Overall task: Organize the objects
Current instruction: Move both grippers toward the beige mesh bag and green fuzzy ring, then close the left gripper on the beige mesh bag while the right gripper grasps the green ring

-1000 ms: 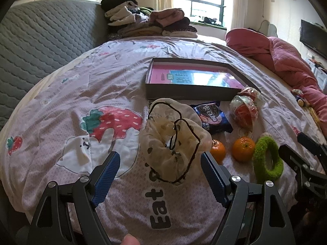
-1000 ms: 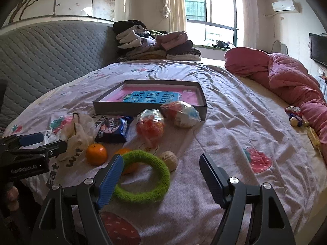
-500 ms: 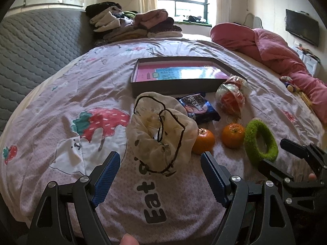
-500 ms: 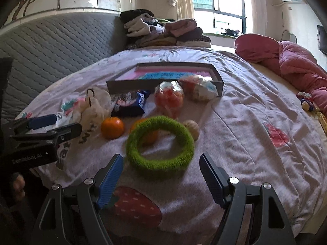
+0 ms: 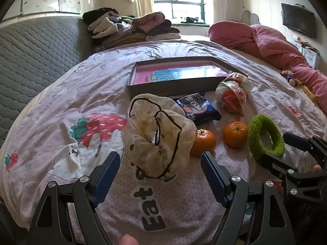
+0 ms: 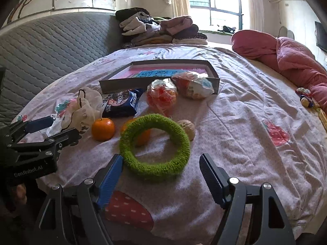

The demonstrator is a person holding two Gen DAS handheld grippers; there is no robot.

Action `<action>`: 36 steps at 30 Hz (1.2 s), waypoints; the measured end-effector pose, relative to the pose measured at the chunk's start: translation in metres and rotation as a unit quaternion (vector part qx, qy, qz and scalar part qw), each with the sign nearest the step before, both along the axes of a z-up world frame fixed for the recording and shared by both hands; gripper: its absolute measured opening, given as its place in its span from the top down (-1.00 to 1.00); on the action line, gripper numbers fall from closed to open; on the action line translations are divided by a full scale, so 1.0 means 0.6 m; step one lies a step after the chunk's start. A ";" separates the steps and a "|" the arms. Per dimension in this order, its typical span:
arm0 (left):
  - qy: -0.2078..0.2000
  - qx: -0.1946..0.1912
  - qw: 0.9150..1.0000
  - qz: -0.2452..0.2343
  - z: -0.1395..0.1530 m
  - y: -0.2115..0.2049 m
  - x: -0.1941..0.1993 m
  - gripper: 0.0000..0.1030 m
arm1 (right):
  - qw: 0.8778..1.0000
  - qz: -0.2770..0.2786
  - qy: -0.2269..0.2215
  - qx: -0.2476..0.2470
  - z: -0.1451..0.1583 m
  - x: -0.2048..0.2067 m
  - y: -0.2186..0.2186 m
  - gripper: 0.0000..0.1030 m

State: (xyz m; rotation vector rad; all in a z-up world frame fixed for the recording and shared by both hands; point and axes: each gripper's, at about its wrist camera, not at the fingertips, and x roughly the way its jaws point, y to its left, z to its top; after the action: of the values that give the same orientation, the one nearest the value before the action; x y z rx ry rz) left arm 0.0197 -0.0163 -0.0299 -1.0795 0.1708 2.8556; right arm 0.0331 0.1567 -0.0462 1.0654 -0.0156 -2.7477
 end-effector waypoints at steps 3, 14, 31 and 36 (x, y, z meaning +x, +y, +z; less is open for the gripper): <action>0.001 -0.006 1.000 0.003 -0.001 0.003 -0.009 -0.59 | 1.000 0.000 -0.009 -0.010 -0.003 -0.008 0.000 -0.48; -0.033 0.011 0.999 0.007 -0.011 -0.003 -0.042 -0.02 | 0.999 0.003 -0.037 -0.025 -0.011 -0.027 0.000 -0.31; -0.071 0.041 0.997 0.000 -0.022 -0.005 -0.053 0.85 | 0.994 0.022 -0.067 -0.082 -0.022 -0.037 0.020 0.30; -0.063 0.046 0.997 -0.001 -0.012 -0.005 -0.048 0.86 | 0.995 0.033 -0.057 -0.080 -0.012 -0.029 0.018 0.54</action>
State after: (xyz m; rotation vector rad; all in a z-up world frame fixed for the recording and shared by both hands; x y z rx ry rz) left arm -0.0093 -0.0193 -0.0371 -1.2335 0.0311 2.7526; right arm 0.0154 0.1678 -0.0536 1.1536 -0.2095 -2.5734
